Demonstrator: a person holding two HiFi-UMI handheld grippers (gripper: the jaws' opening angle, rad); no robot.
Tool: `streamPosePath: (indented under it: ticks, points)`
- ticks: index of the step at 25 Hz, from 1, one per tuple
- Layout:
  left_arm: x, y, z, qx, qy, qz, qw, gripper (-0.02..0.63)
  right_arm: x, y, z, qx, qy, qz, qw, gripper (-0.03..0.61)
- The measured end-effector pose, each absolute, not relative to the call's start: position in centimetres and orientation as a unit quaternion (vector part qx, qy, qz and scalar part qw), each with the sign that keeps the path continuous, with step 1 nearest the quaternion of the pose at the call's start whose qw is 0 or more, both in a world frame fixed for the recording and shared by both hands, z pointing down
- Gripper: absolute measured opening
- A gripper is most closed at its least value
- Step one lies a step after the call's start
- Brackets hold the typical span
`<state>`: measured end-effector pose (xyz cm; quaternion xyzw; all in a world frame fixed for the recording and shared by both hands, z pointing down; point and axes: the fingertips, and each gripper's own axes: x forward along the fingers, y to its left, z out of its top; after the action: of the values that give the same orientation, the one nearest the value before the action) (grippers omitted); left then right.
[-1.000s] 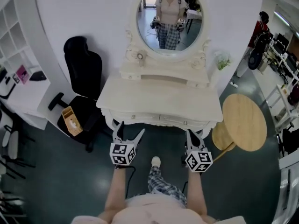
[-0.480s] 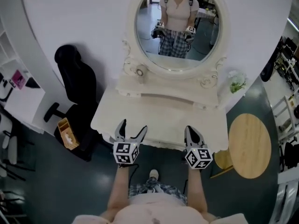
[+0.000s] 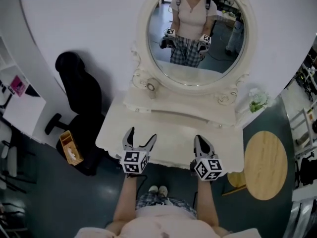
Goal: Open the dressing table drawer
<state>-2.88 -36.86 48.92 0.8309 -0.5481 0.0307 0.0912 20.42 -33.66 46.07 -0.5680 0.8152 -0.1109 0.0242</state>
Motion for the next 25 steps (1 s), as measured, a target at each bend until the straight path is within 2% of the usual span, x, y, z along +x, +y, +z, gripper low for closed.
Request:
streamPosePath:
  ticks: [14,25]
  points:
    - [-6.7,-45.0,53.0,0.804,-0.578,0.062,0.121,0.425,13.1,-43.0,48.4,-0.511,0.849,-0.130,0.008,0.014]
    - [-8.4,-53.3,61.1,0.788,-0.584,0.075,0.181,0.423,5.4,-50.9,56.6,-0.460,0.872,-0.164,-0.040,0.014]
